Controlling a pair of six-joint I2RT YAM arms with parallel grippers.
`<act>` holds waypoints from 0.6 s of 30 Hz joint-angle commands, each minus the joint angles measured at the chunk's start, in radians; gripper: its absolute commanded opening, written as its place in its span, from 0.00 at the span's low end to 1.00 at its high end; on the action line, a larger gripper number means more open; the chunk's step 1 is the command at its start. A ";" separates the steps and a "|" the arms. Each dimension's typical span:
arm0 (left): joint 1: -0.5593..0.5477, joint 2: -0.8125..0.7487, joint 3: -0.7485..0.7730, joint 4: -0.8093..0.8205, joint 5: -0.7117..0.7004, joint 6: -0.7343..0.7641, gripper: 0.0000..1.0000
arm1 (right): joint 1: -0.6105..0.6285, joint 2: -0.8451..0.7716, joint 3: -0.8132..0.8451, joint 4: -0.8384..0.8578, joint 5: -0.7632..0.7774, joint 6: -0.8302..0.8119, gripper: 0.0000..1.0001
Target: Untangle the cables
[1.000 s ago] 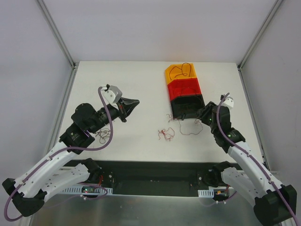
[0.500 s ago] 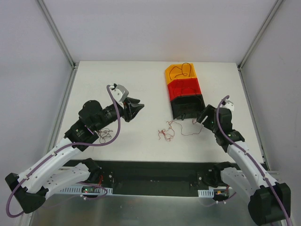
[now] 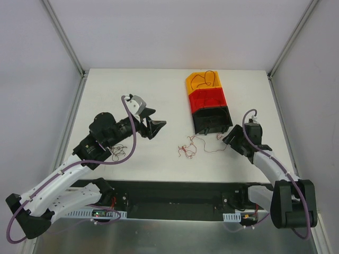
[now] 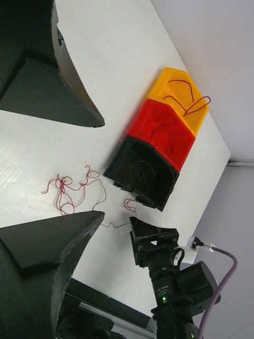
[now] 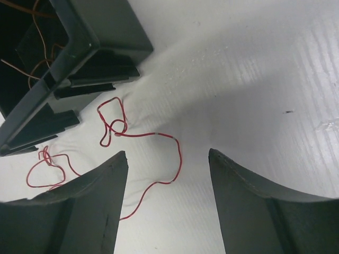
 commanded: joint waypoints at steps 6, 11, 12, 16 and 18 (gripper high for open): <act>-0.009 0.005 0.042 0.015 0.015 0.001 0.66 | -0.015 0.145 0.051 0.153 -0.131 -0.144 0.67; -0.008 0.010 0.045 0.014 0.014 0.003 0.66 | -0.014 0.214 0.050 0.231 -0.174 -0.158 0.64; -0.008 0.011 0.044 0.012 0.014 0.003 0.67 | -0.012 0.223 0.053 0.239 -0.184 -0.158 0.61; -0.009 0.022 0.050 0.009 0.008 0.001 0.67 | -0.005 0.220 0.050 0.264 -0.217 -0.172 0.39; -0.009 0.030 0.053 0.005 0.014 0.000 0.67 | 0.010 0.191 0.039 0.282 -0.214 -0.183 0.26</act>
